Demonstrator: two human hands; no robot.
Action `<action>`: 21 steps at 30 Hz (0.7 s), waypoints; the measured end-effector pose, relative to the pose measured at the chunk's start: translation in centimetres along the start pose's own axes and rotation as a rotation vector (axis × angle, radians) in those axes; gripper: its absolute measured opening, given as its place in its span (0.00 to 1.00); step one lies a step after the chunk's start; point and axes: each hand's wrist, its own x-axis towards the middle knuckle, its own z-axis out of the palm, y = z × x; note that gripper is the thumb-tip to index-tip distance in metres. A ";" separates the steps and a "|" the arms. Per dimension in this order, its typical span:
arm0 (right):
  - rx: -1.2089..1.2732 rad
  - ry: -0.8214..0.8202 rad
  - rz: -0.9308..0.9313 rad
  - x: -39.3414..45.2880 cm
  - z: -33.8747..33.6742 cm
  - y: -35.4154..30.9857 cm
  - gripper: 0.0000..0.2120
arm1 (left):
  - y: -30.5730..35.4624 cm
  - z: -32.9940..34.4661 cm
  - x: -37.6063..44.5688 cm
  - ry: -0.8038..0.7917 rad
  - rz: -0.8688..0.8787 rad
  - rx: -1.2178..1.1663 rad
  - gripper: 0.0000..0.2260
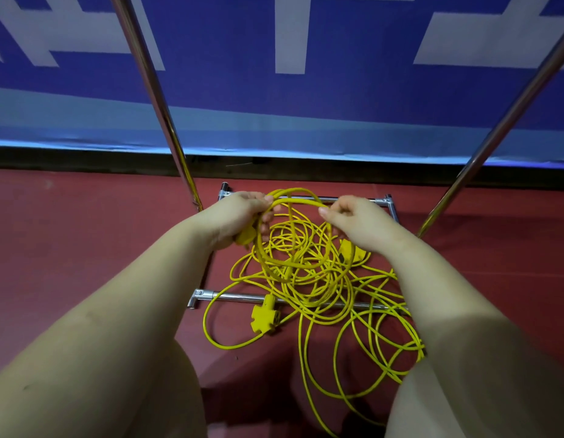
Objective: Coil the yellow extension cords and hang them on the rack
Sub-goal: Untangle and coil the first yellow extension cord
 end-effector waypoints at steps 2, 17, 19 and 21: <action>0.155 0.111 -0.044 0.1 -0.3 -0.2 0.08 | -0.1 -0.3 -0.1 -0.004 -0.016 0.031 0.12; 0.044 0.269 -0.116 0.1 -0.5 -0.2 0.06 | 0.2 1.9 -1.5 -0.219 -0.064 0.092 0.10; 0.028 0.216 -0.097 0.1 -0.5 -0.1 0.09 | 0.3 1.7 -1.2 -0.111 -0.020 0.095 0.10; -0.064 0.066 -0.039 0.0 -0.4 0.1 0.13 | 0.4 1.3 -0.9 -0.019 0.031 0.085 0.11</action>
